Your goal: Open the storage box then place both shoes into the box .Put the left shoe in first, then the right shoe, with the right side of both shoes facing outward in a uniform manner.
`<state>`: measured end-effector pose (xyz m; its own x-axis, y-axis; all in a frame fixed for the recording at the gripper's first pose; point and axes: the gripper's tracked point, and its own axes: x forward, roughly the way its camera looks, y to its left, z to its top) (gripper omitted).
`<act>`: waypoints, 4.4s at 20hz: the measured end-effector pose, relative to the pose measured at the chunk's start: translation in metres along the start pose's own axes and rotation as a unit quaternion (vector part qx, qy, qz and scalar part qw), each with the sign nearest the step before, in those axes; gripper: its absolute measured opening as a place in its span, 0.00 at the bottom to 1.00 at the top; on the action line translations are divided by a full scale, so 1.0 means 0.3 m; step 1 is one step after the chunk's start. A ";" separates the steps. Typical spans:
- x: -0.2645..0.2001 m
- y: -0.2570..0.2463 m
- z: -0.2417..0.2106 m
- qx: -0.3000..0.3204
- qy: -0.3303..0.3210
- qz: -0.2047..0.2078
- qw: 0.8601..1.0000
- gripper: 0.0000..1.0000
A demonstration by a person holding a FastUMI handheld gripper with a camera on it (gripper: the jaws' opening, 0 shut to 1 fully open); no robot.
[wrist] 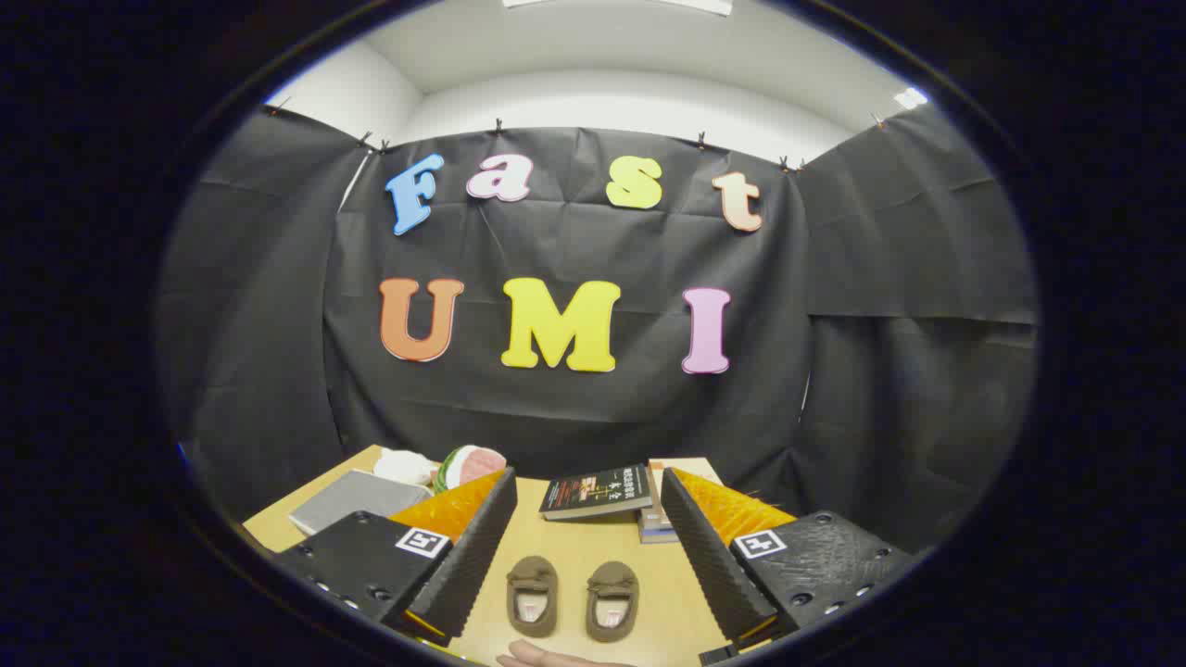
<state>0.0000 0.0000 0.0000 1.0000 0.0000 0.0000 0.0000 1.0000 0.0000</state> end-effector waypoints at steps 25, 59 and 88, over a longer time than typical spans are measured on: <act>0.340 0.086 -0.430 0.027 0.155 0.070 0.985 0.96; 0.594 0.920 -0.805 0.405 0.453 0.466 0.643 0.26; 0.362 1.460 -0.200 0.251 0.410 0.455 0.750 0.02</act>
<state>0.1087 0.4380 -0.0601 0.2505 0.8880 -0.3856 -0.4760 0.4598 0.7497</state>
